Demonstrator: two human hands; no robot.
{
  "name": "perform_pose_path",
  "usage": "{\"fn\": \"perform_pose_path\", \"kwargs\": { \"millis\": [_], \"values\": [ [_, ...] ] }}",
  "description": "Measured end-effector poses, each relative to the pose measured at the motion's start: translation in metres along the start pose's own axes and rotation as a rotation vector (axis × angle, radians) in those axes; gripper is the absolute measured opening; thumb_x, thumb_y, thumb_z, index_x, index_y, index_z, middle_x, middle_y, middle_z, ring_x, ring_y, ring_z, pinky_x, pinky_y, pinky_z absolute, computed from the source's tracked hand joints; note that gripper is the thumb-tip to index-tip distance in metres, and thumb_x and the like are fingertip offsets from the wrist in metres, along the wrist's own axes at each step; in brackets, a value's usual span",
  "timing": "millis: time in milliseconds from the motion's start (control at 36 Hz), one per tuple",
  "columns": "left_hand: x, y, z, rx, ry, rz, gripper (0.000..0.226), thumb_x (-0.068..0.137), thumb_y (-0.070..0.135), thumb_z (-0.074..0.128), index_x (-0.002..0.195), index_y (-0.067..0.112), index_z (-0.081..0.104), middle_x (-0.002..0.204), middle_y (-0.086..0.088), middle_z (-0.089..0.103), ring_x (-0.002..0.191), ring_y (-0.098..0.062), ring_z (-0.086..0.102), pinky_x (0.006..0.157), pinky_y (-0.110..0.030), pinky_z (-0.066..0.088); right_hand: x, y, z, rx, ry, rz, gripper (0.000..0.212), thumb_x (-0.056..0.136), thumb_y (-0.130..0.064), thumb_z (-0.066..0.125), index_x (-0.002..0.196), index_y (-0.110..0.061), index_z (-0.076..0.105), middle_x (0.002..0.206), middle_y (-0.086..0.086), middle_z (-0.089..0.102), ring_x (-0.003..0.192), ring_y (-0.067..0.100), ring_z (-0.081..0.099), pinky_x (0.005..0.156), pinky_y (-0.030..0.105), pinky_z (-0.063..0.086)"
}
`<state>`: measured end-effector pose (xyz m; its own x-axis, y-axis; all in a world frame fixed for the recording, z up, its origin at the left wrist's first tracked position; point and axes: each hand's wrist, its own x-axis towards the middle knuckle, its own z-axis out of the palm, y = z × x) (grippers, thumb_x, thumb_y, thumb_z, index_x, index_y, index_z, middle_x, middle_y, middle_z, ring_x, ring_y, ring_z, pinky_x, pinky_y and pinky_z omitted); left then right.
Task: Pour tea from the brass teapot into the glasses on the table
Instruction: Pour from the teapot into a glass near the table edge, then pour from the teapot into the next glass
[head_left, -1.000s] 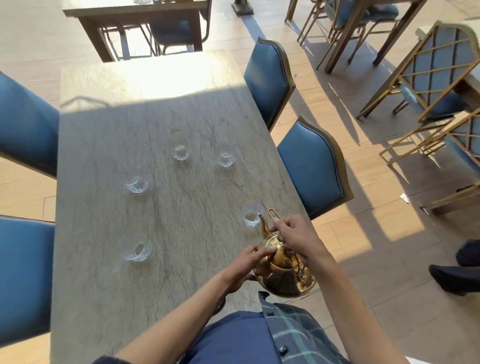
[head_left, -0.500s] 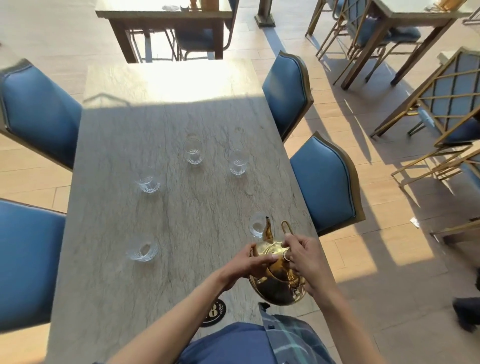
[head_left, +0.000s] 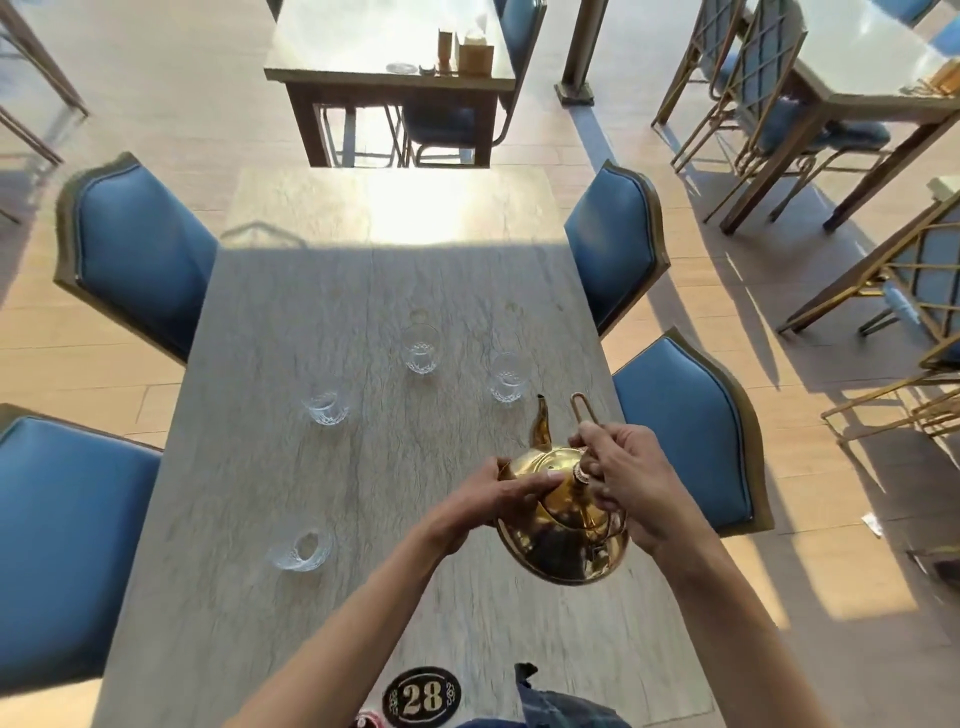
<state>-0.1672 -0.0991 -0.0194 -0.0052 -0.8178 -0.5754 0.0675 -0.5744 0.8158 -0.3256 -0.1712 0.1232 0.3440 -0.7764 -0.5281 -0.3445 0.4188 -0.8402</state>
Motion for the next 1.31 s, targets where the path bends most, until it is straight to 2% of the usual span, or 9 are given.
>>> {"fn": "perform_pose_path", "kwargs": {
  "millis": [83,194,250,361,444,583,861,1056,1306],
  "values": [
    [0.015,0.012,-0.010,0.000,0.015,-0.021,0.080,0.084,0.067,0.083,0.139,0.017,0.055,0.123,-0.007,0.074,0.103,-0.018,0.077,0.075,-0.025,0.059,0.024,-0.013,0.003,-0.040,-0.006,-0.012,0.029,0.103,-0.027,0.050,0.098,-0.004,0.068,0.065,0.002,0.045,0.045,0.006,0.041,0.045,0.021,0.033],
    [0.034,0.026,-0.019,0.011,0.007,-0.035,0.036,0.095,0.055,0.077,0.109,0.027,0.059,0.105,0.000,0.075,0.088,-0.012,0.074,0.072,-0.022,0.058,0.056,-0.022,0.005,-0.105,-0.006,-0.016,0.033,0.102,-0.032,0.050,0.102,-0.005,0.069,0.074,0.003,0.050,0.060,0.010,0.046,0.053,0.023,0.036],
    [0.043,0.030,-0.023,0.007,-0.001,-0.034,0.041,0.094,0.058,0.077,0.109,0.023,0.063,0.101,-0.001,0.077,0.086,-0.014,0.075,0.079,-0.028,0.060,0.070,-0.025,0.005,-0.119,-0.015,-0.006,0.033,0.103,-0.031,0.050,0.103,-0.004,0.069,0.073,0.003,0.049,0.059,0.010,0.045,0.052,0.023,0.036],
    [0.063,0.033,-0.029,0.000,0.017,-0.077,0.094,0.071,0.082,0.079,0.127,0.009,0.064,0.110,-0.009,0.080,0.096,-0.023,0.080,0.094,-0.044,0.062,0.096,-0.031,0.005,-0.098,-0.042,0.035,0.030,0.103,-0.023,0.050,0.106,0.001,0.067,0.064,0.002,0.045,0.047,0.008,0.040,0.041,0.019,0.033],
    [0.078,0.031,-0.030,0.004,0.012,-0.111,0.106,0.066,0.089,0.076,0.131,0.006,0.064,0.116,-0.015,0.081,0.106,-0.032,0.081,0.098,-0.048,0.061,0.111,-0.034,0.006,-0.113,-0.047,0.050,0.027,0.103,-0.022,0.050,0.106,0.000,0.067,0.064,0.002,0.045,0.046,0.007,0.039,0.041,0.019,0.033],
    [0.093,0.032,-0.030,-0.036,0.027,-0.148,0.089,0.081,0.079,0.075,0.129,0.005,0.066,0.120,-0.016,0.080,0.110,-0.034,0.079,0.091,-0.044,0.061,0.137,-0.036,0.007,-0.127,-0.023,0.102,0.026,0.102,-0.023,0.054,0.112,-0.002,0.062,0.068,0.002,0.050,0.044,0.006,0.042,0.038,0.019,0.034],
    [0.111,0.027,-0.030,-0.082,0.000,-0.211,0.103,0.065,0.090,0.074,0.132,0.012,0.069,0.126,-0.012,0.079,0.117,-0.031,0.074,0.088,-0.045,0.056,0.159,-0.036,0.008,-0.161,-0.030,0.131,0.027,0.102,-0.020,0.052,0.115,0.002,0.060,0.069,0.004,0.050,0.045,0.007,0.041,0.039,0.019,0.033],
    [0.115,0.023,-0.027,-0.101,0.009,-0.223,0.073,0.092,0.070,0.072,0.131,0.009,0.070,0.128,-0.015,0.076,0.118,-0.032,0.071,0.082,-0.040,0.054,0.163,-0.034,0.008,-0.154,-0.039,0.153,0.024,0.102,-0.019,0.052,0.112,0.001,0.061,0.068,0.004,0.050,0.041,0.005,0.041,0.037,0.019,0.032],
    [0.113,0.023,-0.024,-0.091,-0.007,-0.230,0.073,0.097,0.066,0.067,0.138,0.006,0.067,0.130,-0.017,0.076,0.119,-0.034,0.072,0.084,-0.039,0.053,0.160,-0.030,0.005,-0.154,-0.068,0.141,0.020,0.103,-0.019,0.051,0.106,-0.003,0.062,0.065,0.003,0.048,0.043,0.007,0.040,0.038,0.020,0.031]
  ]
}}
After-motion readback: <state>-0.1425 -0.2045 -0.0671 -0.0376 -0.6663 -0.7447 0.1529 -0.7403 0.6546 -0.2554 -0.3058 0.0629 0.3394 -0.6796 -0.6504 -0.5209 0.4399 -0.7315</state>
